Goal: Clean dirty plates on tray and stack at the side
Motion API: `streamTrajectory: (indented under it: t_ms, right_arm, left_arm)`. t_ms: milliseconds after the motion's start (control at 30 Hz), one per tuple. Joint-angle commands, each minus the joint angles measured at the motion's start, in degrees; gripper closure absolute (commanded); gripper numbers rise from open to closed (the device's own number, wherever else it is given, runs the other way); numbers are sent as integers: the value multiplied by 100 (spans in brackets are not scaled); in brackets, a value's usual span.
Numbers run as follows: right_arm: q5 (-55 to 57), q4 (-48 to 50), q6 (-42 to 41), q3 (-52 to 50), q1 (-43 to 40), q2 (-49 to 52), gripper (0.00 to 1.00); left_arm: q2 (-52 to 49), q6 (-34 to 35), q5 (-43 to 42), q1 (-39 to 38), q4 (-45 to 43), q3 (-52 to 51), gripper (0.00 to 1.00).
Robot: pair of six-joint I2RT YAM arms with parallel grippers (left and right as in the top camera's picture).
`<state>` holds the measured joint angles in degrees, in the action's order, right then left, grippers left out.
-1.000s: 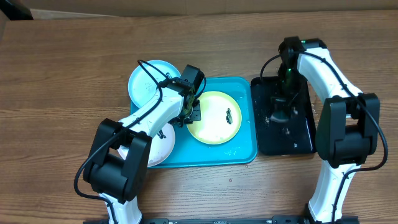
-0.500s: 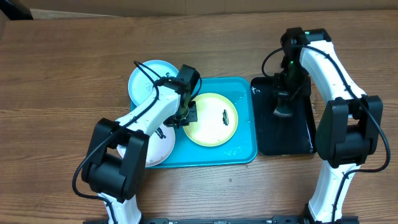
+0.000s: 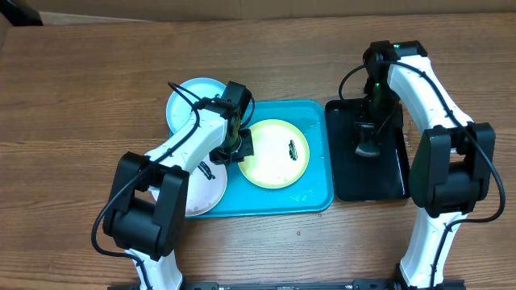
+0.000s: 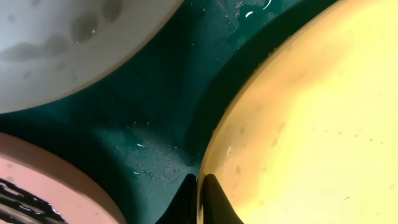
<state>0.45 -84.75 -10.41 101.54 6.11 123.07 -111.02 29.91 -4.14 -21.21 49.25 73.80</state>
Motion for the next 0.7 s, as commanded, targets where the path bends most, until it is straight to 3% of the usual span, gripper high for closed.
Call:
streamTrajectory:
  t_ms: [0,67,167,267,667]
  right_arm:
    - [289,-68,-9,0,26,-68,96]
    - [109,13,-446,0,-2,-68,96]
    - [-144,-63,166,0,13,-68,96]
    - [-76,-39,-289,0,2,-70,96]
    - [-9,-262,216,111,13,-94,96]
  left_arm:
    - [-168,57,-57,24,-2,24,96]
    - [-168,57,-59,24,0,24,96]
    - [-168,57,-59,24,-2,24,96]
    - [-168,57,-59,22,-2,24,96]
    - [-170,57,-39,20,-24,24,96]
